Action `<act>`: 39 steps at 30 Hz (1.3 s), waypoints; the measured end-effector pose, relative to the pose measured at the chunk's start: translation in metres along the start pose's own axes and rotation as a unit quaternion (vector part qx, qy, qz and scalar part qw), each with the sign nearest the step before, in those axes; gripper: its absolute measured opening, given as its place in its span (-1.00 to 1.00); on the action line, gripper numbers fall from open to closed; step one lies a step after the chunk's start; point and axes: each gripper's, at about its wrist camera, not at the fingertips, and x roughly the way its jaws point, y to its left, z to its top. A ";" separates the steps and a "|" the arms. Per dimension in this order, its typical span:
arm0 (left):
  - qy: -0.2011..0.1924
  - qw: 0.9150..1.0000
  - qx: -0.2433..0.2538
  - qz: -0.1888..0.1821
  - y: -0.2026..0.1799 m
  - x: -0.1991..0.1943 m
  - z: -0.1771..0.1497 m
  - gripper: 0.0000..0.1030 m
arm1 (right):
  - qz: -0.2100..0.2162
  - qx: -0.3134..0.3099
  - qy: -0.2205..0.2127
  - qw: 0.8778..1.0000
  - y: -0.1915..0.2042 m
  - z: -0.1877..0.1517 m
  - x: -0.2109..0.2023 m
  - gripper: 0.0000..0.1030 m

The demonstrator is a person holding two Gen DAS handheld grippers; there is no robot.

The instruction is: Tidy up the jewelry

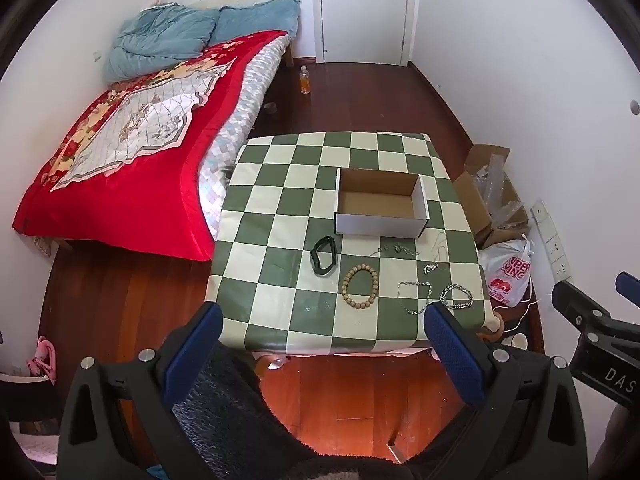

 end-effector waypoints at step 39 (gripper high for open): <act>-0.016 1.000 0.002 -0.006 -0.009 -0.015 0.008 1.00 | 0.003 -0.003 -0.005 1.000 0.000 0.000 -0.004 1.00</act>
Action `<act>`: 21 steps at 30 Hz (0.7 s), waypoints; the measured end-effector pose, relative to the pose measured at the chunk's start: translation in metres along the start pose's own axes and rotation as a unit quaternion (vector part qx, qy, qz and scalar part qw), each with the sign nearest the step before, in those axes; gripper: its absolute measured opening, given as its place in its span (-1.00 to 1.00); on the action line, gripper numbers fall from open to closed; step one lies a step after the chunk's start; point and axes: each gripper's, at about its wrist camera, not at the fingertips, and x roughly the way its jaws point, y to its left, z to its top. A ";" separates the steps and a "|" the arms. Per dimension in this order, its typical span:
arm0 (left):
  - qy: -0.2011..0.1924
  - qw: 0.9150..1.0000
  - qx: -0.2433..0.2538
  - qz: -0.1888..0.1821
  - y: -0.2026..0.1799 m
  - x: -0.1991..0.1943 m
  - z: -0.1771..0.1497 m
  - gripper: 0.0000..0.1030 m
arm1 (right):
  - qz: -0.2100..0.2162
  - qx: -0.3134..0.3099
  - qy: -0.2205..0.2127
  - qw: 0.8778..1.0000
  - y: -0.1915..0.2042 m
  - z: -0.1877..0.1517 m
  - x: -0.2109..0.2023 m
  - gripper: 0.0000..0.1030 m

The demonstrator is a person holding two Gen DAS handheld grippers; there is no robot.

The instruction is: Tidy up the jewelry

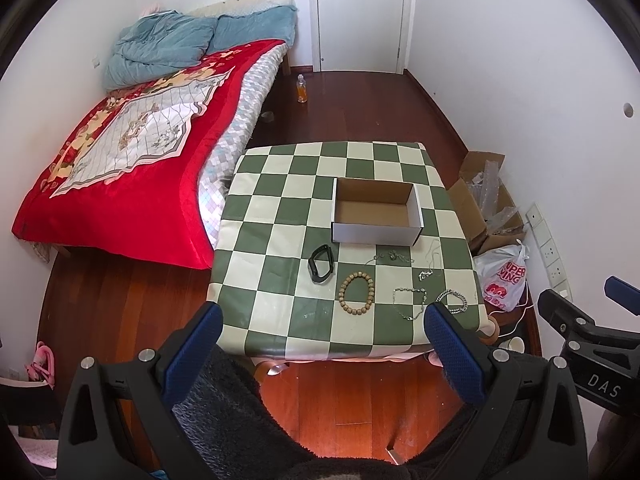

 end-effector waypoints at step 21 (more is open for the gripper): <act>-0.002 1.000 0.000 -0.001 -0.001 -0.001 0.003 0.99 | -0.004 -0.002 -0.002 1.000 0.001 0.000 -0.002 1.00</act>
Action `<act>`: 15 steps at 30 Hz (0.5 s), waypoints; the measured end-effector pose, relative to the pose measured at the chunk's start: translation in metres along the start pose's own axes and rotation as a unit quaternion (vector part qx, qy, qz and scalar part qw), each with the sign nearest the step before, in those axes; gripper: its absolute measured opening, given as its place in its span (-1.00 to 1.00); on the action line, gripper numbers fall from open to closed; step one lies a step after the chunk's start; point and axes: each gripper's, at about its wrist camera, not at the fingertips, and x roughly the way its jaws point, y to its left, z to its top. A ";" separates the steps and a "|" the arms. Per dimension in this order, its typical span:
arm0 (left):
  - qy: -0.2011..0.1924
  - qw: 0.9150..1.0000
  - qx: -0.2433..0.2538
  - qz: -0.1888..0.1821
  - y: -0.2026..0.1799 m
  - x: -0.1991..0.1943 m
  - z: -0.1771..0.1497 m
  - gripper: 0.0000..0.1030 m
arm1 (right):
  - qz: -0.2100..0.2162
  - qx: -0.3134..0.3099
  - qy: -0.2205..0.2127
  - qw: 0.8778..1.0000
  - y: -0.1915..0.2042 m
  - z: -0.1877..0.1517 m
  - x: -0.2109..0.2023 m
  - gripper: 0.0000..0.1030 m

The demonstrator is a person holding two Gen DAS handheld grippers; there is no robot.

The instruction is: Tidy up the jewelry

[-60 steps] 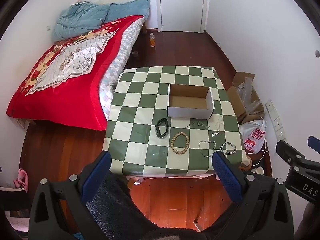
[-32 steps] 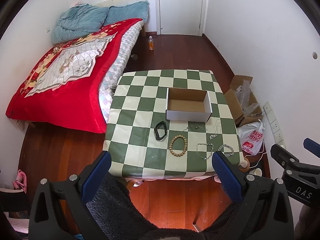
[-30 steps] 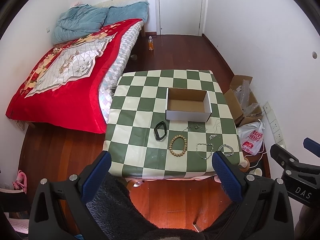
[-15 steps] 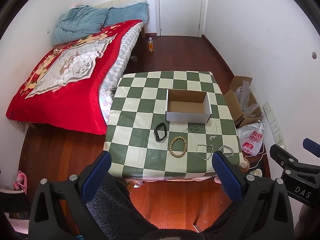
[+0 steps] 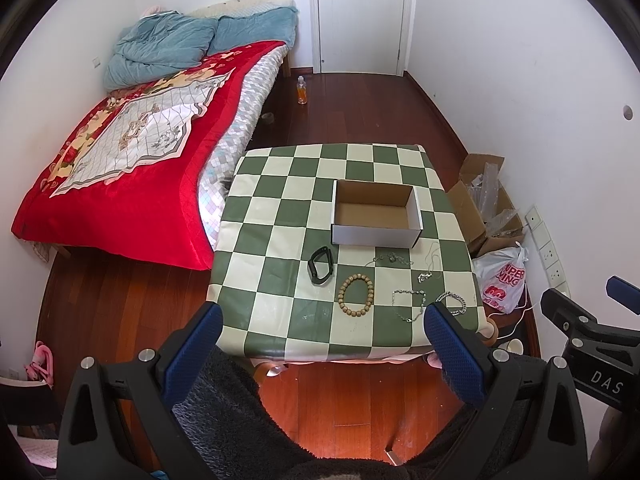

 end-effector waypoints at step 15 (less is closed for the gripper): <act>-0.005 1.000 -0.001 0.001 -0.002 0.000 0.002 0.99 | 0.002 0.001 0.000 1.000 -0.001 0.001 -0.001 1.00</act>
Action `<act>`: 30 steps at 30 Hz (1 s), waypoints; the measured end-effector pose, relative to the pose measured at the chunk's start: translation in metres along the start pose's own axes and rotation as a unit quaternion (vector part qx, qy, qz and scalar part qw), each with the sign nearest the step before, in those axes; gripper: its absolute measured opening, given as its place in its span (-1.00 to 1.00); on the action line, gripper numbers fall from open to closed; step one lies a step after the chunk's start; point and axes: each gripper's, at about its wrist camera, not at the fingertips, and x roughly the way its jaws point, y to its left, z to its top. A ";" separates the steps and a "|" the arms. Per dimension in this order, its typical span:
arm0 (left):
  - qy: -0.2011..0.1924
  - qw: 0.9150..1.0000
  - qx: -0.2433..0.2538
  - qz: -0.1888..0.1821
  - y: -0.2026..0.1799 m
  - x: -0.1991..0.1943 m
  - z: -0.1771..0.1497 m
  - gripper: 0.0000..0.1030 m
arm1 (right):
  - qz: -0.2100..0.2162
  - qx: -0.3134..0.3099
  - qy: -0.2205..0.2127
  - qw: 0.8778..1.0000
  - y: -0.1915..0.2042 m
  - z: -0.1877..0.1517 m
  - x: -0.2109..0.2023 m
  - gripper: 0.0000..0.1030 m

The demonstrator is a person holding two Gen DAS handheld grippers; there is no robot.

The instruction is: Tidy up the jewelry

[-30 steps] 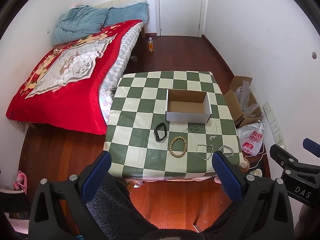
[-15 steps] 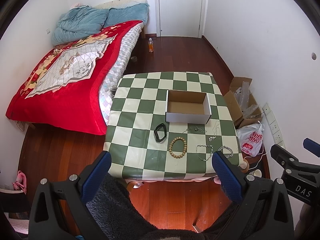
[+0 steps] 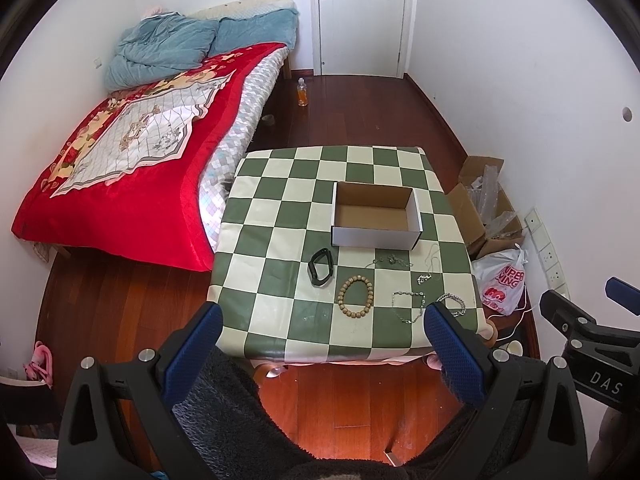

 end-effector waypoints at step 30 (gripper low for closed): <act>-0.022 0.995 -0.016 0.094 0.031 0.059 0.026 1.00 | 0.004 0.028 -0.005 1.000 -0.012 0.014 0.025 1.00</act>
